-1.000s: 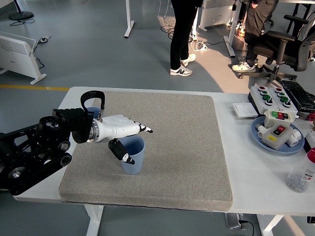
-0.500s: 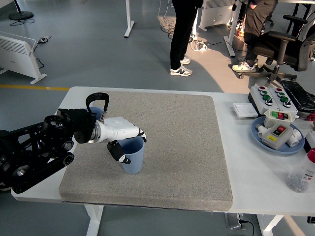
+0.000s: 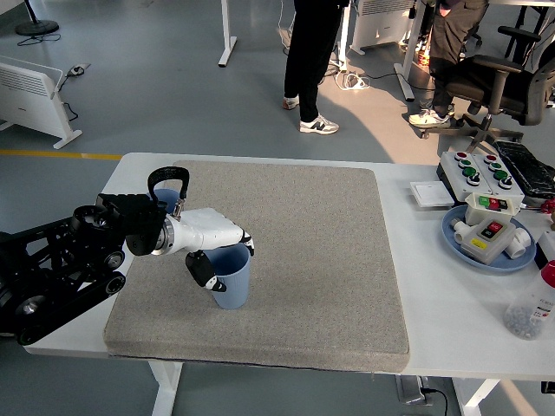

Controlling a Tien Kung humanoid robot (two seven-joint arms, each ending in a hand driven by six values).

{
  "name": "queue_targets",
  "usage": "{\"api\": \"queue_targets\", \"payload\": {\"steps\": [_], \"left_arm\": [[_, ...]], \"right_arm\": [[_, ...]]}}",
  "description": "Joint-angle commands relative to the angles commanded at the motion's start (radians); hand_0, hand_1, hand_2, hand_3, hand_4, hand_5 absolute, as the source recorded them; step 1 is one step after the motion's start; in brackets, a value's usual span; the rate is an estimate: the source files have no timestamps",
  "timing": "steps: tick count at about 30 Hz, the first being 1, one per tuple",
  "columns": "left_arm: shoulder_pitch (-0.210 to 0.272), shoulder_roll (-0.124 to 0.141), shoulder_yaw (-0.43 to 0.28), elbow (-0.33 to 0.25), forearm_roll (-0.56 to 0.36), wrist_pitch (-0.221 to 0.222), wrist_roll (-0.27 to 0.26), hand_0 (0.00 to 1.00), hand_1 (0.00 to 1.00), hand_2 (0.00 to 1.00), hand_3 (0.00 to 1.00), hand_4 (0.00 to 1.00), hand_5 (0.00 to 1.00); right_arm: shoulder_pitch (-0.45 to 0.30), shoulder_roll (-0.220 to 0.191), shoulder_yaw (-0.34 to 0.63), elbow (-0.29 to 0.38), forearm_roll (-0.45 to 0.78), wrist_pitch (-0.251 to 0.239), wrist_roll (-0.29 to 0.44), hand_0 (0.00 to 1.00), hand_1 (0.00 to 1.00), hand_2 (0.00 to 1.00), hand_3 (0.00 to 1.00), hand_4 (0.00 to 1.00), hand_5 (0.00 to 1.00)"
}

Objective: Push cup pick cup insert cup

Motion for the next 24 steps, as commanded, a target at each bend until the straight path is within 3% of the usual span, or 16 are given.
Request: {"api": "queue_targets", "payload": {"steps": [8, 11, 14, 15, 17, 21, 24], "left_arm": [[-0.045, 0.072, -0.044, -0.111, -0.044, -0.045, 0.0, 0.543, 0.53, 0.565, 0.482, 0.621, 0.077], [-0.094, 0.108, -0.053, -0.146, -0.059, -0.048, -0.037, 0.534, 0.529, 0.551, 0.473, 0.604, 0.077], [-0.136, 0.124, -0.046, -0.146, -0.06, -0.05, -0.058, 0.534, 0.529, 0.551, 0.473, 0.604, 0.077], [-0.165, 0.13, -0.043, -0.13, -0.053, -0.052, -0.065, 0.534, 0.529, 0.551, 0.473, 0.604, 0.077], [-0.173, 0.132, -0.042, -0.125, -0.05, -0.053, -0.066, 0.53, 0.528, 0.544, 0.471, 0.592, 0.065], [-0.249, 0.129, -0.027, -0.004, -0.041, -0.055, -0.076, 0.53, 0.528, 0.544, 0.471, 0.592, 0.065], [-0.275, 0.118, -0.02, 0.078, -0.032, -0.054, -0.075, 0.536, 0.53, 0.545, 0.47, 0.573, 0.043]], "right_arm": [[-0.001, -0.002, -0.003, 0.0, 0.005, -0.002, -0.001, 0.527, 0.546, 0.564, 0.579, 0.076, 0.774], [-0.002, -0.003, -0.004, 0.0, 0.004, 0.0, -0.001, 0.527, 0.546, 0.564, 0.579, 0.076, 0.774], [-0.001, -0.004, -0.008, 0.0, 0.008, 0.001, -0.002, 0.527, 0.546, 0.564, 0.579, 0.076, 0.774], [0.0, -0.004, -0.015, 0.0, 0.012, 0.002, -0.001, 0.527, 0.546, 0.564, 0.579, 0.076, 0.774], [0.0, -0.004, -0.017, 0.0, 0.014, 0.002, -0.001, 0.527, 0.546, 0.564, 0.579, 0.077, 0.774], [0.003, -0.005, -0.035, 0.0, 0.03, 0.003, -0.001, 0.527, 0.546, 0.564, 0.579, 0.077, 0.774], [0.005, -0.006, -0.04, 0.0, 0.034, 0.004, -0.001, 0.527, 0.546, 0.564, 0.578, 0.077, 0.775]]}}
